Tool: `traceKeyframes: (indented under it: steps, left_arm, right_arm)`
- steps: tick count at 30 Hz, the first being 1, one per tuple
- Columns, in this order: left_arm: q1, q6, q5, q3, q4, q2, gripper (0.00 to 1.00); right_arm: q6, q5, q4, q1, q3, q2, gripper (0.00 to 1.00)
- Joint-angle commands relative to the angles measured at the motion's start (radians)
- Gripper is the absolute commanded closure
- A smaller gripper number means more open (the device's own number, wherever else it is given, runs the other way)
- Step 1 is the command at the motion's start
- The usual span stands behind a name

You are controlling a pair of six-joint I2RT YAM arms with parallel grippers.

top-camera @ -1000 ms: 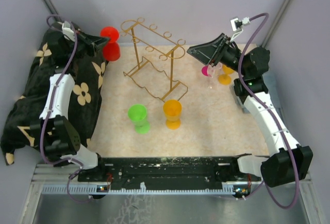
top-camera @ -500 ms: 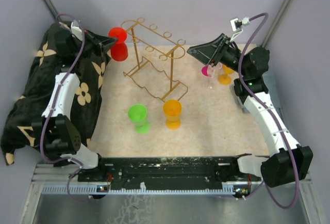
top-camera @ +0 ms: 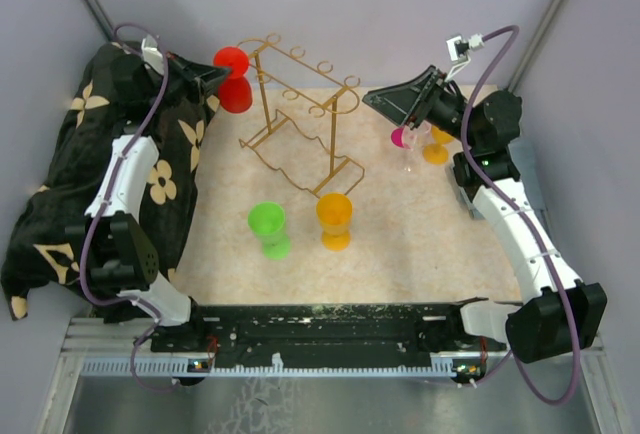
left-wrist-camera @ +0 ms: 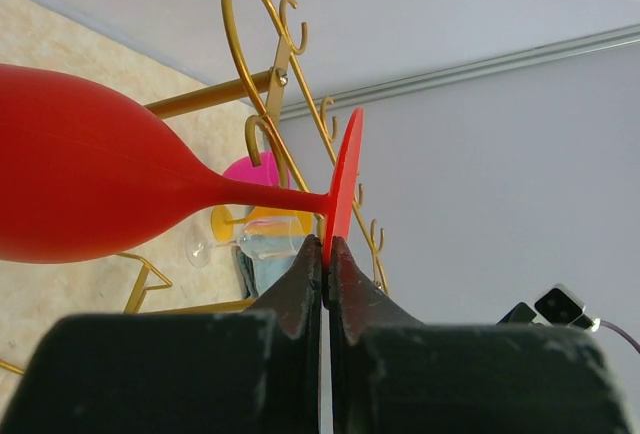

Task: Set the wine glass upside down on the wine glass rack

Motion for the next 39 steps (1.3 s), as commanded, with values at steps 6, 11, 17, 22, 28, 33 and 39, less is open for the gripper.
traceKeyframes:
  steps: [6,11,17,22,28,33,39]
  left_arm:
    - [-0.013,-0.020,-0.007,0.065,0.071,0.028,1.00]
    - [-0.017,-0.031,0.002,0.064,0.098,0.030,1.00]
    - [-0.031,-0.031,-0.003,0.070,0.107,0.042,1.00]
    - [-0.049,-0.026,-0.004,0.070,0.107,0.067,1.00]
    - [-0.056,-0.018,-0.002,0.070,0.100,0.070,0.98]
    - [-0.061,-0.011,-0.001,0.056,0.090,0.062,0.84]
    - [-0.066,-0.009,0.001,0.038,0.087,0.059,0.78]
  right_arm:
    - [-0.024,0.015,0.029,0.009,-0.013,-0.031,0.56]
    - [-0.027,0.017,0.025,0.011,-0.018,-0.029,0.56]
    - [-0.027,0.018,0.029,0.016,-0.020,-0.024,0.56]
    - [-0.032,0.020,0.024,0.016,-0.024,-0.028,0.56]
    - [-0.034,0.023,0.022,0.016,-0.031,-0.032,0.56]
    - [-0.030,0.024,0.031,0.017,-0.033,-0.029,0.56]
    - [-0.026,0.026,0.035,0.017,-0.032,-0.026,0.56]
